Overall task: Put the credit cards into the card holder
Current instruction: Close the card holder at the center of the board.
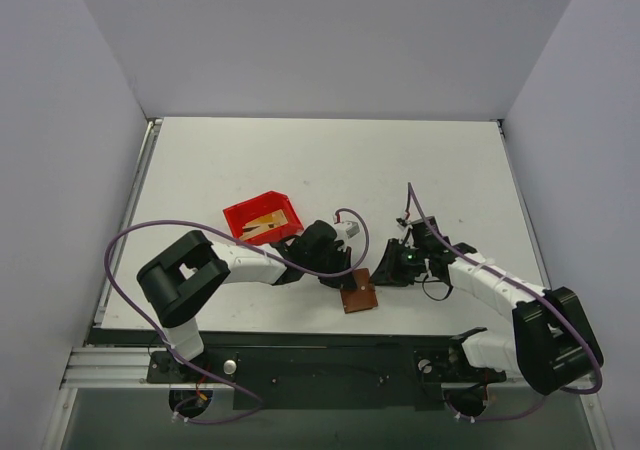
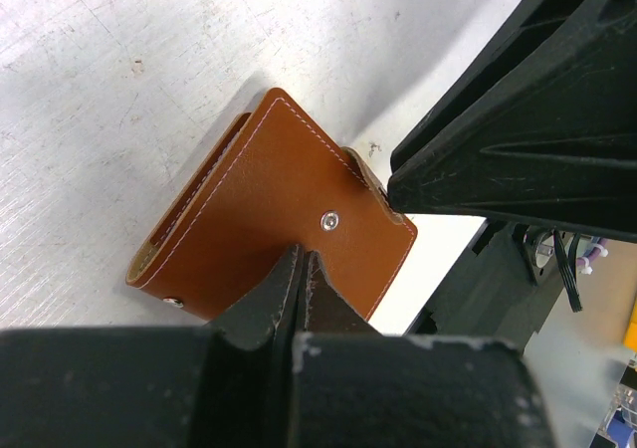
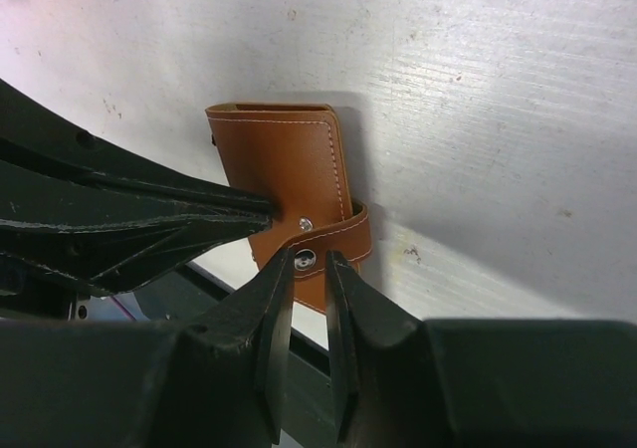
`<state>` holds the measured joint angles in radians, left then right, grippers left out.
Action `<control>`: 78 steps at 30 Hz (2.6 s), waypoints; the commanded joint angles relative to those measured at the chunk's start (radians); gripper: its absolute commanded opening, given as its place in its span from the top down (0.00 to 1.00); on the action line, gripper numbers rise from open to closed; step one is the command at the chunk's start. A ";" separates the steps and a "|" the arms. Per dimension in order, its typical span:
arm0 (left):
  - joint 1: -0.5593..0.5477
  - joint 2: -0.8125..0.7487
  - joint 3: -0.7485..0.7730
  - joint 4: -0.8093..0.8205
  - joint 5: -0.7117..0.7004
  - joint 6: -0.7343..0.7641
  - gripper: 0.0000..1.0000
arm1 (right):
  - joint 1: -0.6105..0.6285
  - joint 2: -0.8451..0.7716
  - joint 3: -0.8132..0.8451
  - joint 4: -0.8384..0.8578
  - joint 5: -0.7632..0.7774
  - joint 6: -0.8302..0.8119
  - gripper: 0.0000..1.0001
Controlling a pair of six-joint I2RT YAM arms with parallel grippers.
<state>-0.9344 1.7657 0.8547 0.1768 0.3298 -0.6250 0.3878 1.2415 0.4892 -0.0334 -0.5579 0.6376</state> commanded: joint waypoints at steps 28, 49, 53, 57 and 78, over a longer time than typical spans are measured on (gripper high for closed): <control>-0.006 0.006 -0.003 0.018 0.006 0.011 1.00 | 0.097 0.085 0.002 0.107 -0.002 0.053 0.89; -0.006 0.005 -0.008 0.027 0.008 0.010 1.00 | 0.097 -0.079 0.014 -0.045 0.148 0.004 0.91; -0.006 0.005 -0.008 0.027 0.008 0.008 1.00 | 0.098 -0.059 0.017 -0.042 0.145 -0.001 0.91; -0.006 0.006 -0.006 0.027 0.006 0.007 1.00 | 0.095 -0.037 0.015 -0.025 0.127 -0.001 0.91; -0.006 0.006 -0.005 0.023 0.005 0.007 1.00 | 0.099 0.029 0.028 0.013 0.095 -0.010 0.91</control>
<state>-0.9344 1.7657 0.8543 0.1772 0.3302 -0.6243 0.4908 1.2549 0.4927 -0.0311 -0.4465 0.6434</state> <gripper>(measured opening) 0.020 0.087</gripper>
